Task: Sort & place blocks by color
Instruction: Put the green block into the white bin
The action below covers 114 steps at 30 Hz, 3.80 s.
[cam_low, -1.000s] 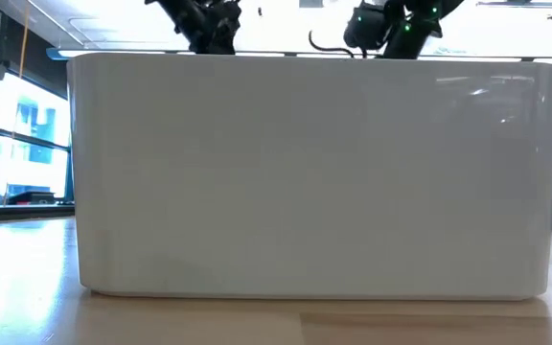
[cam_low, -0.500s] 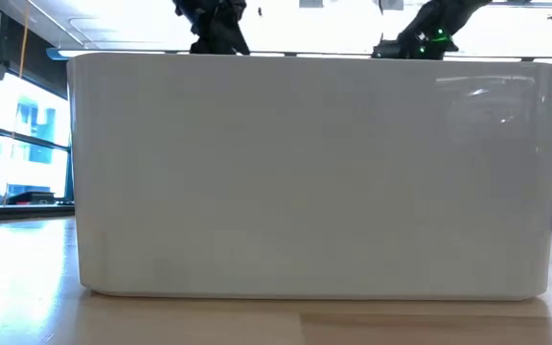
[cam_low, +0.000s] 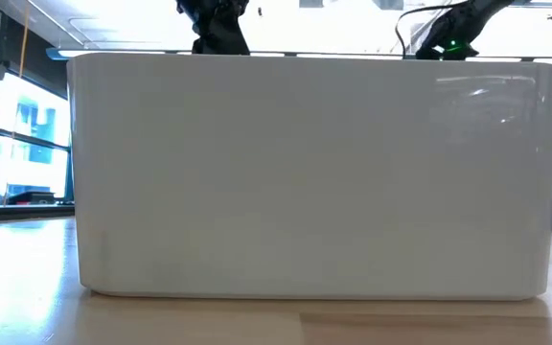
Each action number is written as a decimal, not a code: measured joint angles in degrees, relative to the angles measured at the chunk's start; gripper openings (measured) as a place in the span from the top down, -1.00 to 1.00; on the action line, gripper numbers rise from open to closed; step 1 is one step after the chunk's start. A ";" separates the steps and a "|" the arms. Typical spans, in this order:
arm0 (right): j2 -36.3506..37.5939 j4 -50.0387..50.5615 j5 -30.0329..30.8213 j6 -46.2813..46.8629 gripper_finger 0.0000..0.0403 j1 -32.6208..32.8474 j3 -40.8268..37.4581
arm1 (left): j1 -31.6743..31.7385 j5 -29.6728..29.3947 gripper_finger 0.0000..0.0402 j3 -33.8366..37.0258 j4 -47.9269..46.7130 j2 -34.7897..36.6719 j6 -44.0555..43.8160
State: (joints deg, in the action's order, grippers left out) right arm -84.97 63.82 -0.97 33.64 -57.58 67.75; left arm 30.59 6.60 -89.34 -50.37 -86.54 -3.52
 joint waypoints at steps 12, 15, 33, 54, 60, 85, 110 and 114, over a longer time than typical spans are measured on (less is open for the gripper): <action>0.00 3.98 1.70 16.88 -0.25 0.03 -0.07 | 0.00 0.02 0.34 0.00 0.00 -0.02 6.50; 0.00 5.25 3.80 20.94 -0.25 1.12 -0.12 | 0.05 0.03 0.34 0.00 -0.63 -0.02 7.86; 0.04 -8.08 3.67 38.20 -0.25 4.00 -17.74 | 0.31 0.03 0.34 0.00 -3.06 -0.04 15.39; 0.20 -24.48 8.45 43.81 -0.24 3.33 -29.22 | 0.91 -0.26 0.34 0.00 -2.99 -0.07 16.20; 0.16 -24.90 8.43 42.75 -0.03 1.78 -29.22 | 1.62 -2.30 0.34 0.00 -2.95 -0.09 16.19; 7.73 -25.80 1.38 33.81 0.63 8.99 -29.34 | 2.45 -2.54 0.34 0.00 -2.58 -0.09 16.19; 28.17 -48.15 -1.05 29.20 0.63 35.92 -29.22 | 2.29 -2.57 0.34 0.00 -7.09 -0.09 -0.71; 28.02 -56.02 -1.00 26.75 0.63 39.79 -29.20 | 2.28 -2.78 0.34 0.00 -9.58 -0.09 -3.99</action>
State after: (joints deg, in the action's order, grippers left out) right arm -56.95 7.80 -1.97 60.39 -17.79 38.54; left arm 32.87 3.82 -89.34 -59.95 -86.63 -7.51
